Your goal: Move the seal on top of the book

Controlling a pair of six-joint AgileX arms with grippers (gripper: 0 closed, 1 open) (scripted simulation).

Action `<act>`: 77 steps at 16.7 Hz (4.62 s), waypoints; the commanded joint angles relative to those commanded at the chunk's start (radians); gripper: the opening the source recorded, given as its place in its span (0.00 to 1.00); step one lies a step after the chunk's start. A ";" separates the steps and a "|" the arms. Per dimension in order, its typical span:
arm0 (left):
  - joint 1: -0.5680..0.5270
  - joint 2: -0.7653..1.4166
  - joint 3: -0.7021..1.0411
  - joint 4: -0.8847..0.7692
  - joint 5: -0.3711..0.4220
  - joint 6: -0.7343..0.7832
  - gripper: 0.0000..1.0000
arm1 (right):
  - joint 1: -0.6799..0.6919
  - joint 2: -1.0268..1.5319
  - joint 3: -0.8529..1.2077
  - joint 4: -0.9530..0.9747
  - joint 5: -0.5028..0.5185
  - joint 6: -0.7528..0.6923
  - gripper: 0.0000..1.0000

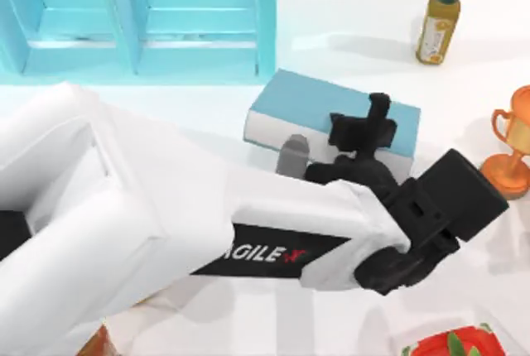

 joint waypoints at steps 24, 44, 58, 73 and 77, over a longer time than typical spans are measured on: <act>-0.034 0.107 0.073 -0.059 -0.101 -0.281 0.00 | 0.000 0.000 0.000 0.000 0.000 0.000 1.00; -0.034 0.124 0.063 -0.033 -0.100 -0.281 1.00 | 0.000 0.000 0.000 0.000 0.000 0.000 1.00; -0.182 0.016 0.148 -0.260 -0.067 -0.489 1.00 | 0.000 0.000 0.000 0.000 0.000 0.000 1.00; -0.385 0.205 0.280 -1.362 -0.103 -1.527 1.00 | 0.000 0.000 0.000 0.000 0.000 0.000 1.00; -0.386 0.221 0.285 -1.376 -0.104 -1.543 1.00 | 0.000 0.000 0.000 0.000 0.000 0.000 1.00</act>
